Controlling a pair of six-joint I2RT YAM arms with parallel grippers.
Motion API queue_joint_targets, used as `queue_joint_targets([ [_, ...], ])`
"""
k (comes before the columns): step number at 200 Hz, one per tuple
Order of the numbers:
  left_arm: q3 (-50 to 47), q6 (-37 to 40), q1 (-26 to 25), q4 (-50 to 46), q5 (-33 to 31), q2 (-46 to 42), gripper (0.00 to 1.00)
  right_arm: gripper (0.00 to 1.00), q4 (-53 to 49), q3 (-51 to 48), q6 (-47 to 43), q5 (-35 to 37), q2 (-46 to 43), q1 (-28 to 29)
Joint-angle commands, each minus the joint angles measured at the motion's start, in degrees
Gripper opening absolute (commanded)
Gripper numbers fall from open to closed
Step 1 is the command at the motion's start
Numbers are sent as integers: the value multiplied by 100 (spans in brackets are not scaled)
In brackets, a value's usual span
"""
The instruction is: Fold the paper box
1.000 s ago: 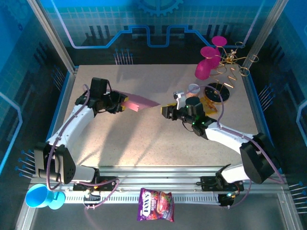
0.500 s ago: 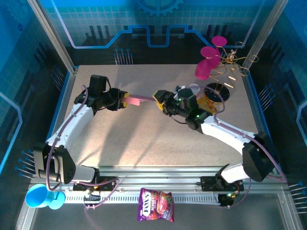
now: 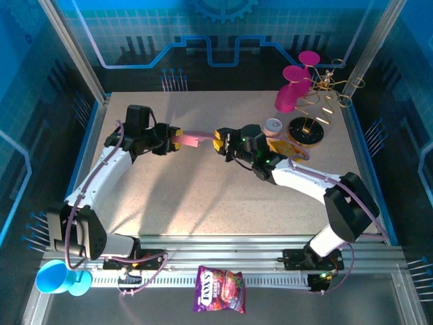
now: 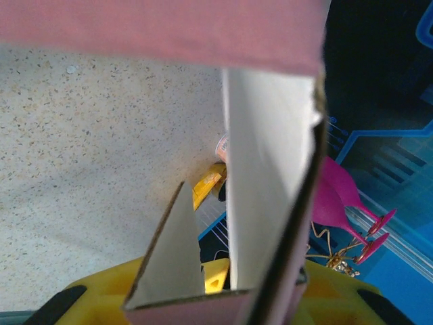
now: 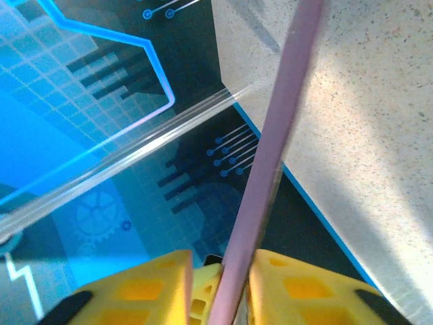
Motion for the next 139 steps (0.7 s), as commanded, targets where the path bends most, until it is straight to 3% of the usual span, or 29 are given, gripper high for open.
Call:
queue_joint_targets([
  [1, 161, -66, -15, 138, 218, -24, 10, 25, 383, 160, 482, 117, 243, -94],
  [15, 171, -68, -16, 154, 237, -14, 10, 20, 502, 207, 559, 113, 341, -104],
  [39, 192, -39, -10, 121, 261, -20, 10, 0, 574, 226, 535, 289, 310, -179],
  [72, 215, 124, 49, -81, 246, -142, 35, 0, 5, 469, 111, 407, -3, -275],
  [102, 591, 610, 89, -705, 77, -368, 68, 0, -1054, 756, -208, 622, -432, -289],
  [113, 988, 977, 91, -1227, -85, -456, 73, 0, -1736, 1035, -417, 818, -633, -292],
  [139, 2322, 2038, 80, -2657, -671, -524, 74, 0, -3414, 2030, -1098, 1199, -860, -276],
])
